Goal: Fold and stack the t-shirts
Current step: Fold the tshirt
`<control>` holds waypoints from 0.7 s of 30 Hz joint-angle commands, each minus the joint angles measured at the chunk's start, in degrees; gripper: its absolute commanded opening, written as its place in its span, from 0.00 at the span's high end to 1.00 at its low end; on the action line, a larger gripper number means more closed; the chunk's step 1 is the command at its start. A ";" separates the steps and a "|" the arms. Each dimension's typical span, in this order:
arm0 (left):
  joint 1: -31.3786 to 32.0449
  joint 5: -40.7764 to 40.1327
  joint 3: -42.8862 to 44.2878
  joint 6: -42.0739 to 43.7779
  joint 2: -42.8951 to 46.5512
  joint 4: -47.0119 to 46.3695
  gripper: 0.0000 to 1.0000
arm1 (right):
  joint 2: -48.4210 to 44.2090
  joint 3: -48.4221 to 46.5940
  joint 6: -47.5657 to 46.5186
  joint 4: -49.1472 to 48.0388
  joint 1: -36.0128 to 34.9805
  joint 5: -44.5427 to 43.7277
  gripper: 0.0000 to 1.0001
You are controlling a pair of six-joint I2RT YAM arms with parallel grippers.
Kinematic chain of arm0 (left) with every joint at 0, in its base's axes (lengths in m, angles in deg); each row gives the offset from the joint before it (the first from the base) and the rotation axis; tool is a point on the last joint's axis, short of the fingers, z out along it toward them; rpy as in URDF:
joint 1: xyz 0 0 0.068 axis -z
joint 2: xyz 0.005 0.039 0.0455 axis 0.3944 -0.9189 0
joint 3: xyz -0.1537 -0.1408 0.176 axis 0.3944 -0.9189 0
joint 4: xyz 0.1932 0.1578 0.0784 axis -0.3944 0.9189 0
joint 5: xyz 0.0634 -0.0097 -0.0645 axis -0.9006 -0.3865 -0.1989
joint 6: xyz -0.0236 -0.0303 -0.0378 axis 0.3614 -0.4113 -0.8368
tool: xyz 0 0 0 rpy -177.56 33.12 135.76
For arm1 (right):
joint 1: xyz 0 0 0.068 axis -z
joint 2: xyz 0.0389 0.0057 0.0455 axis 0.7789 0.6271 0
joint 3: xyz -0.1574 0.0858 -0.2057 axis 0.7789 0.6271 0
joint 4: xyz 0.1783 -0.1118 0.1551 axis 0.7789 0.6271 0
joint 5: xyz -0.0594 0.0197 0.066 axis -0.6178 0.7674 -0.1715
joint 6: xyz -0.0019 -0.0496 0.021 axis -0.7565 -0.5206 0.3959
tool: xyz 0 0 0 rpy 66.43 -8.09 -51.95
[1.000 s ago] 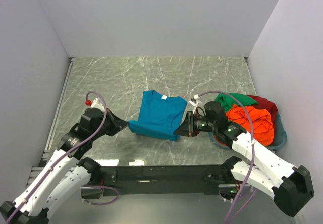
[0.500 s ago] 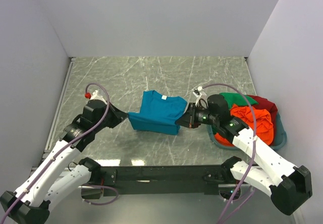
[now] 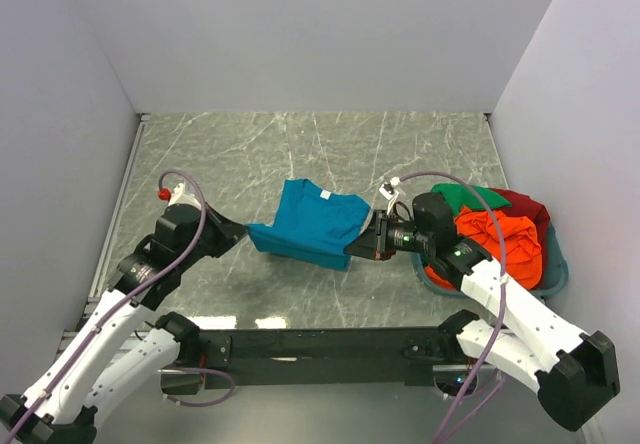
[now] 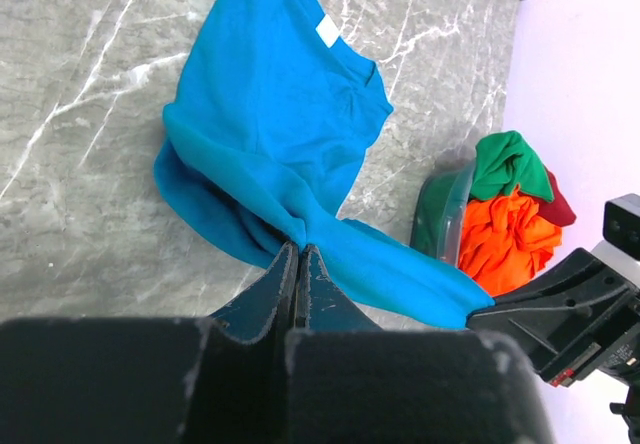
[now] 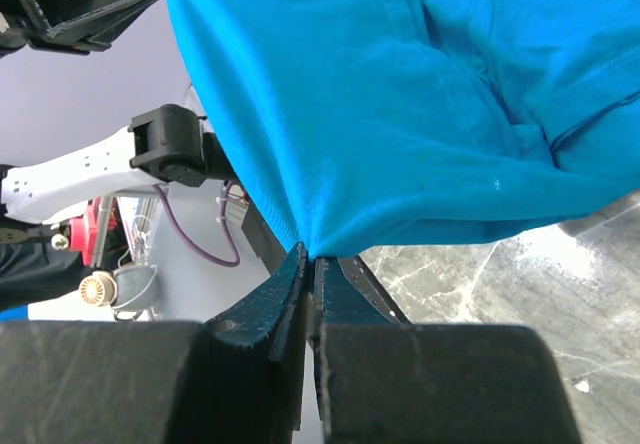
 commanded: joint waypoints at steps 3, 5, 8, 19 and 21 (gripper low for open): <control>-0.30 -4.55 1.11 0.66 -1.83 -1.21 0.99 | 0.21 1.52 0.73 -2.90 0.93 1.00 1.00; -0.30 -5.17 1.38 0.92 -3.15 -2.26 0.99 | 0.83 0.81 -0.06 -2.56 1.63 1.00 1.00; -0.39 -6.31 2.43 1.54 -5.61 -3.58 1.00 | 2.67 0.02 -0.94 -2.38 2.94 1.35 1.00; -2.67 -7.46 7.44 3.91 -16.68 -8.84 0.99 | 7.25 -1.03 -1.55 -5.80 8.57 4.34 1.00; -3.20 -6.75 8.49 4.79 -18.17 -9.74 0.99 | 8.39 -1.91 -2.34 -4.93 9.80 4.17 1.00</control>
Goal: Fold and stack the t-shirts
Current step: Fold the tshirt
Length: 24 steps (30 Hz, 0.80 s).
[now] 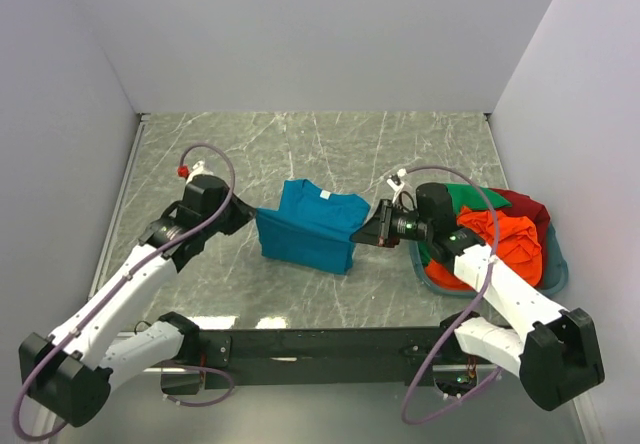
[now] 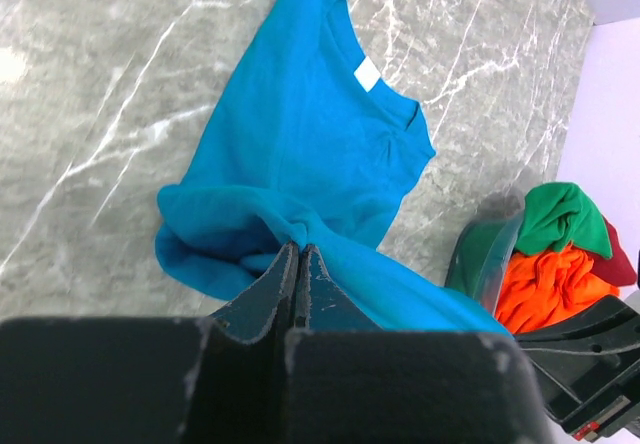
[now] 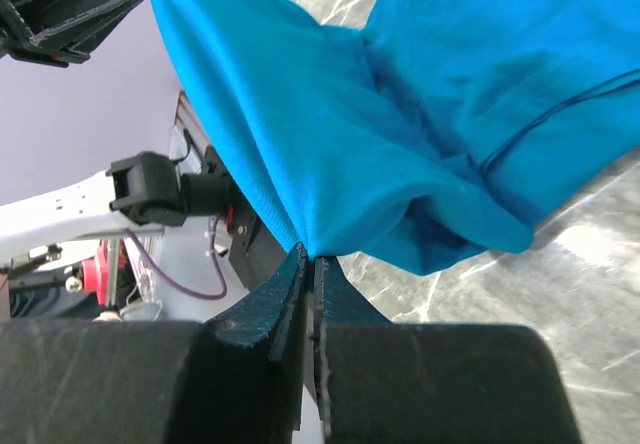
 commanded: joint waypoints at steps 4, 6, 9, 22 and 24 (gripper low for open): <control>-2.46 -4.02 6.50 3.98 -6.87 -5.61 0.99 | 2.85 -3.40 -3.46 -0.42 4.63 1.13 1.00; -2.64 -3.85 8.17 4.77 -8.81 -6.75 0.99 | 4.34 -3.93 -3.90 -0.77 5.60 1.39 1.00; -3.42 -2.27 10.10 5.57 -12.68 -8.69 0.99 | 6.54 -5.15 -4.34 -1.04 7.62 1.48 1.00; -6.94 3.62 22.84 9.26 -34.30 -11.68 0.99 | 22.08 -12.63 -6.81 -3.05 12.99 3.50 1.00; -7.47 3.71 25.22 9.52 -37.80 -11.85 0.99 | 23.67 -13.59 -6.28 -3.67 13.51 2.98 1.00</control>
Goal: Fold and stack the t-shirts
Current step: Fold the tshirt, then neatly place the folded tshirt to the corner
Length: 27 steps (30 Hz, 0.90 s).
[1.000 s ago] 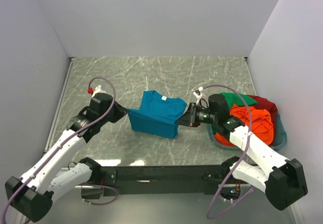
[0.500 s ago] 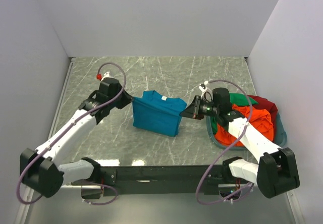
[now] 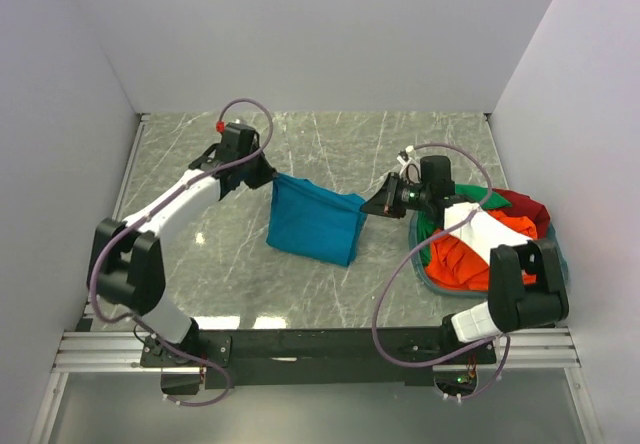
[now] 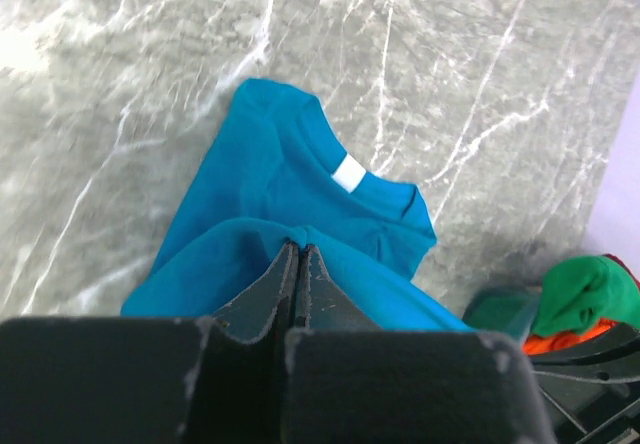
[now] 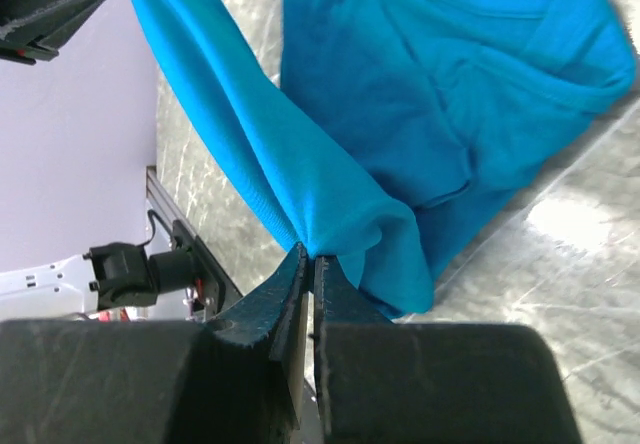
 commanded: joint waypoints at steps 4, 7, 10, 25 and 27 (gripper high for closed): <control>-2.97 -2.47 9.02 3.71 -8.82 -2.32 0.99 | 6.62 -5.21 -0.70 -1.58 2.09 -2.02 1.00; -3.15 -2.21 12.89 3.80 -13.31 -1.44 0.99 | 10.22 -7.06 0.08 -1.75 2.35 -2.98 1.00; -3.24 -3.88 15.08 3.88 -17.00 -0.48 0.99 | 12.69 -8.90 0.70 -1.15 2.53 -5.61 1.00; -3.15 -2.56 17.24 6.70 -17.90 1.73 0.00 | 11.49 -20.69 -4.92 12.56 -0.81 -22.14 0.16; -3.15 -1.33 14.23 6.35 -14.74 1.28 0.01 | 9.72 -18.76 -5.01 13.18 -1.95 -23.02 0.15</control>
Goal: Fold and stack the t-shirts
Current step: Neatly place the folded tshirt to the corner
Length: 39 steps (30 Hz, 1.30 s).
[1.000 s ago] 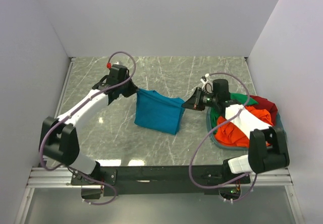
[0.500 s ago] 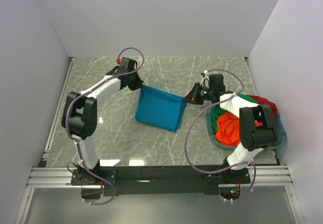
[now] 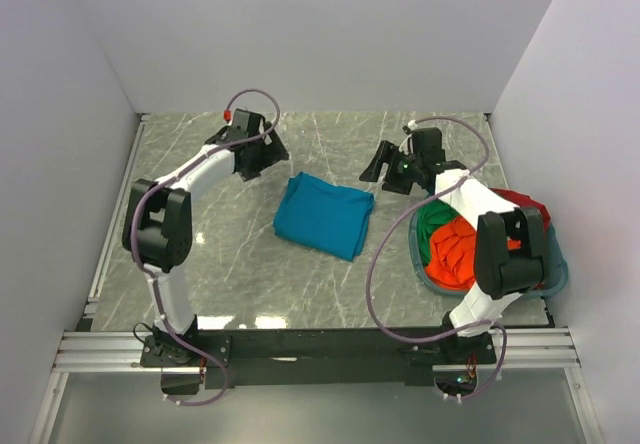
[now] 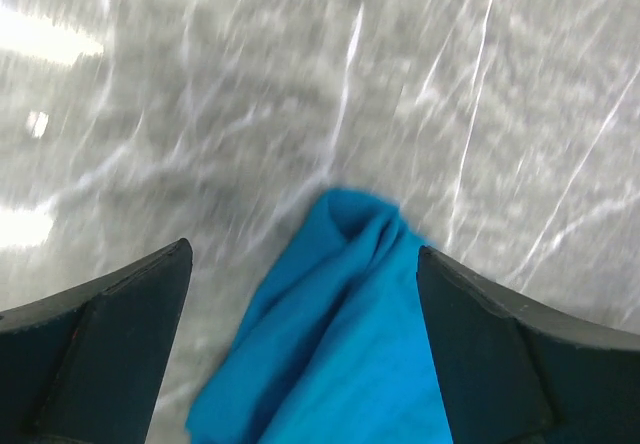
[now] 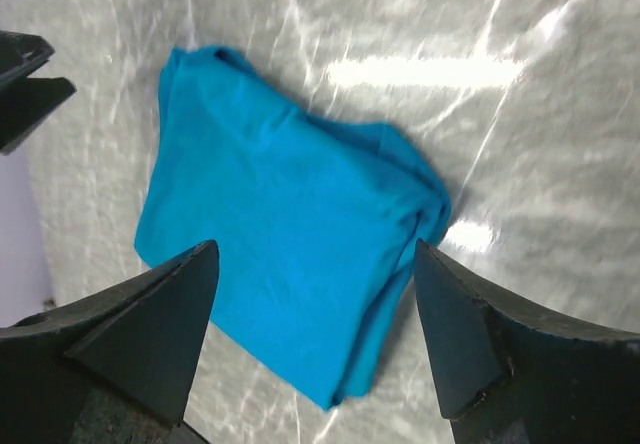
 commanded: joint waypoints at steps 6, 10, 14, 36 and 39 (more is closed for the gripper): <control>1.23 7.73 -14.86 3.14 12.23 -5.74 0.01 | -13.83 8.03 -0.79 5.15 -7.90 -11.37 0.13; 2.11 10.63 -16.45 5.08 11.01 -6.53 0.01 | -18.33 15.23 2.89 3.04 -9.14 -12.16 0.11; 2.19 12.74 -16.19 6.22 7.68 -7.06 0.01 | -19.39 18.23 4.40 2.43 -9.23 -11.99 0.10; 5.18 8.55 -9.69 7.55 -2.71 -2.49 0.99 | -32.31 23.51 0.80 4.71 -9.14 -11.20 0.10; 4.57 3.72 -7.93 7.11 -1.83 0.05 0.99 | -33.71 23.25 -0.52 6.02 -9.14 -12.78 0.11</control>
